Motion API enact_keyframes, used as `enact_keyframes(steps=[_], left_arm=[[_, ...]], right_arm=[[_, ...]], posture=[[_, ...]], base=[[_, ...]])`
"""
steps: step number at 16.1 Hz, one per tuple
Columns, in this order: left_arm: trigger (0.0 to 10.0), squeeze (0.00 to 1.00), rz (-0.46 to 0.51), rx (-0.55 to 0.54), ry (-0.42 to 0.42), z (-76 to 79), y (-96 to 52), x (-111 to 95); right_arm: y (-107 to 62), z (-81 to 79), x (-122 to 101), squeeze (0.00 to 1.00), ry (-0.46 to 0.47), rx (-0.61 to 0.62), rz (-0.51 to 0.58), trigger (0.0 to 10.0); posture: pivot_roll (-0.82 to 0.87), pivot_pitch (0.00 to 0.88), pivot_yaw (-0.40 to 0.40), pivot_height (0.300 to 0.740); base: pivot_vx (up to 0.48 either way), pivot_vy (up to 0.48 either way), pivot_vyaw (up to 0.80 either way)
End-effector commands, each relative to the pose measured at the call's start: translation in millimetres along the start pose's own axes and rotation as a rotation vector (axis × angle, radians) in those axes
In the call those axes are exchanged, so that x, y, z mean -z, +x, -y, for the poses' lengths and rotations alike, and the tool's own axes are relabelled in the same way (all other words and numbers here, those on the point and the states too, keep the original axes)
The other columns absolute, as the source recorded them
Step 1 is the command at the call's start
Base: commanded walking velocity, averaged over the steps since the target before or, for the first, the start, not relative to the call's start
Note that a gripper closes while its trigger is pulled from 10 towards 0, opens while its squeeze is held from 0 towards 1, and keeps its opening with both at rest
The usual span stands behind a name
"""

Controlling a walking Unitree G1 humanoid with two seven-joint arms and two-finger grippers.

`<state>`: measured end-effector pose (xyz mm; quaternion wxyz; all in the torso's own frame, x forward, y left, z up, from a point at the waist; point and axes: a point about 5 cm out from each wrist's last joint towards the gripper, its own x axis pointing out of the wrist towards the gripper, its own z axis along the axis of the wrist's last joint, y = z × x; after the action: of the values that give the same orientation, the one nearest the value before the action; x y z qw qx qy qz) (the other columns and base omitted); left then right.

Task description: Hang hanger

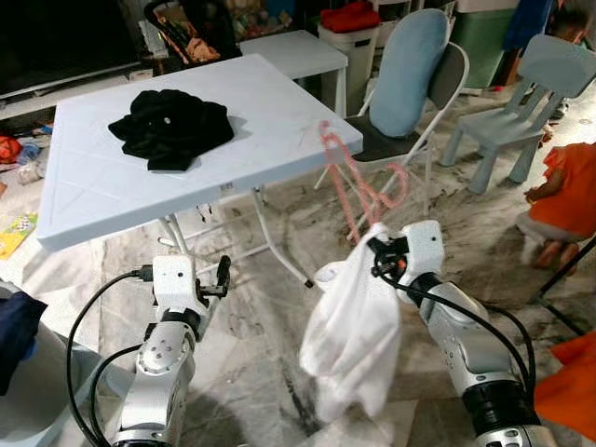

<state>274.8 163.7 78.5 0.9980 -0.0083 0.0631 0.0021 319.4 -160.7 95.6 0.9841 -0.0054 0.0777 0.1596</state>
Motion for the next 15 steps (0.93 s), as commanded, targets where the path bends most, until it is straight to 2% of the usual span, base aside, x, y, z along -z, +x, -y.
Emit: enact_keyframes(steps=[1, 2, 3, 6, 10, 11, 12, 15], left_arm=[[10.0, 0.0, 0.025, -0.006, 0.009, -4.0, 1.3, -5.9], [10.0, 0.0, 0.012, -0.013, 0.012, -5.7, 1.1, -0.6], [10.0, 0.0, 0.006, -0.002, 0.017, 0.3, 4.8, 1.4], [10.0, 0.0, 0.037, 0.056, 0.03, 14.8, 14.7, -10.5], [10.0, 0.0, -0.033, 0.163, 0.011, 20.8, 8.0, 3.7], [10.0, 0.0, -0.029, 0.158, 0.026, 20.0, 4.7, 5.9], [10.0, 0.0, -0.024, 0.127, 0.021, 17.1, 3.8, 6.2], [10.0, 0.0, 0.001, 0.06, -0.016, 13.0, 2.3, 8.3]], right_arm=[[0.1, 1.1, -6.1, 0.0, -0.011, 0.019, 0.036, 10.0], [-1.6, 0.9, -3.8, 0.0, -0.015, 0.016, 0.032, 10.0], [-3.6, 3.2, -5.7, 0.0, -0.013, 0.006, 0.038, 10.0], [-2.4, 3.0, -19.4, 0.0, -0.039, -0.042, 0.065, 10.0], [-20.9, 1.2, -4.8, 0.0, -0.107, -0.134, -0.022, 10.0], [-25.3, 5.1, 2.6, 0.0, -0.14, -0.163, -0.08, 10.0], [-24.2, 9.4, 1.3, 0.0, -0.152, -0.153, -0.084, 10.0], [-14.9, 14.2, -10.9, 0.0, -0.144, -0.084, -0.025, 10.0]], posture=[[-0.12, 0.0, 0.107, 0.74], [-0.14, 0.0, 0.121, 0.74], [-0.15, 0.0, 0.13, 0.74], [-0.18, 0.0, 0.165, 0.74], [-0.18, 0.0, 0.147, 0.74], [-0.17, 0.0, 0.133, 0.74], [-0.17, 0.0, 0.13, 0.74], [-0.17, 0.0, 0.124, 0.74]], base=[[0.0, 0.0, 0.0], [0.0, 0.0, 0.0], [0.0, 0.0, 0.0], [0.0, 0.0, 0.0], [0.0, 0.0, 0.0], [0.0, 0.0, 0.0], [0.0, 0.0, 0.0], [0.0, 0.0, 0.0]])
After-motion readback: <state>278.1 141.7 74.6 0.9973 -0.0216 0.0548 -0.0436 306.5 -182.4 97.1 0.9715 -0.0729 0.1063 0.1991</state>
